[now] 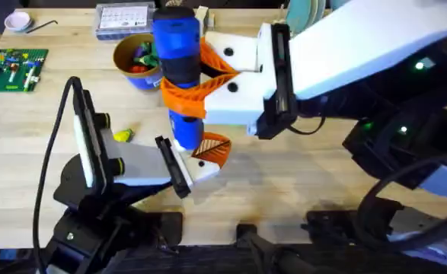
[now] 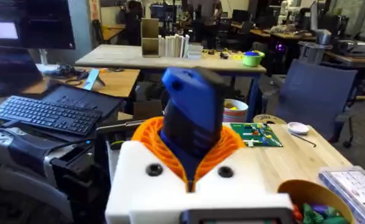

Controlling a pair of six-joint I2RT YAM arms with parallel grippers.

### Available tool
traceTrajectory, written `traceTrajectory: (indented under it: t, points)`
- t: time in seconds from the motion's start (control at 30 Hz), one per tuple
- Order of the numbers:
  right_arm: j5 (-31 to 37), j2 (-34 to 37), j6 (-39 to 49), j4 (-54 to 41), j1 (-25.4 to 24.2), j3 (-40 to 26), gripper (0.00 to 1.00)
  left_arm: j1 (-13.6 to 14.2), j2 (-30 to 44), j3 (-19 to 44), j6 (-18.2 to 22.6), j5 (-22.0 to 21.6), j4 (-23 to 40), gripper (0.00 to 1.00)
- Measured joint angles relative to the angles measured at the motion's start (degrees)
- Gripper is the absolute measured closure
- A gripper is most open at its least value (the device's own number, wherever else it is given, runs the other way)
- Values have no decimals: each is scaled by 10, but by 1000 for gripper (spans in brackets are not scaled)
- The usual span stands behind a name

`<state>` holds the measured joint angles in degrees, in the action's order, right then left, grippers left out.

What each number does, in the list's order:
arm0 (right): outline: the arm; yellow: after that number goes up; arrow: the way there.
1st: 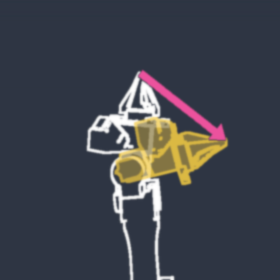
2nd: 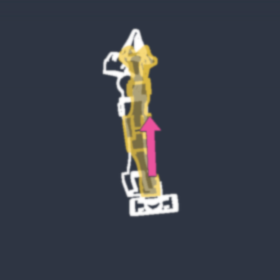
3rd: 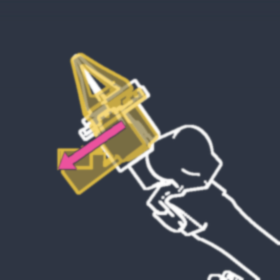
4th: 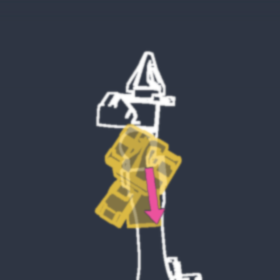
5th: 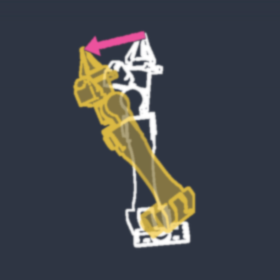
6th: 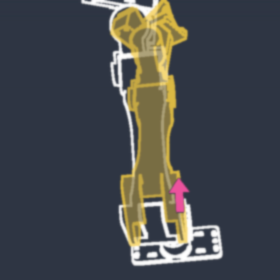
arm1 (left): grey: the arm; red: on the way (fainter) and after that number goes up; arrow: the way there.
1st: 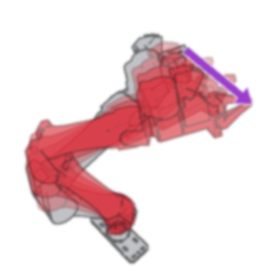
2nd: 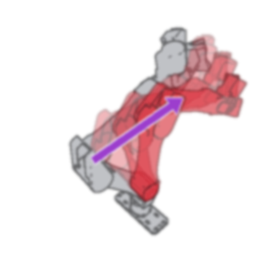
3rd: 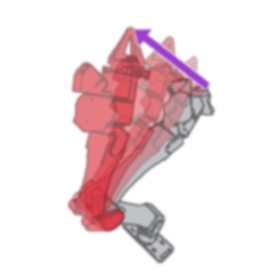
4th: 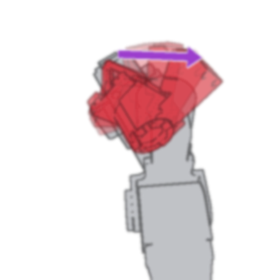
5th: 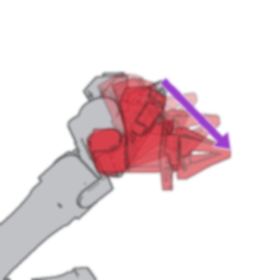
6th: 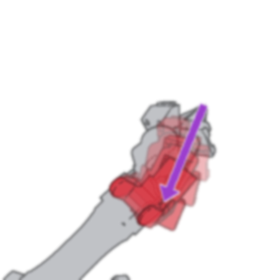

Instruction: Pick up the gripper from the table and insert it into the empty holder that is missing its gripper. Then pick up a screw, insert it into the mounting hole, and use the screwdriver to tighten it. Finally, clean up the table by picking up the vegetable and placing it into the bucket.

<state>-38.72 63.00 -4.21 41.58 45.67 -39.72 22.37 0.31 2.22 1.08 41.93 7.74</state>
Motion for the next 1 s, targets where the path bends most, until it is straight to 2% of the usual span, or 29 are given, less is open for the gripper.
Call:
traceTrajectory:
  t: [1.0]
  points:
    - [-5,0,0,20,-12,0,978,0,0,0,0,0,0,997]
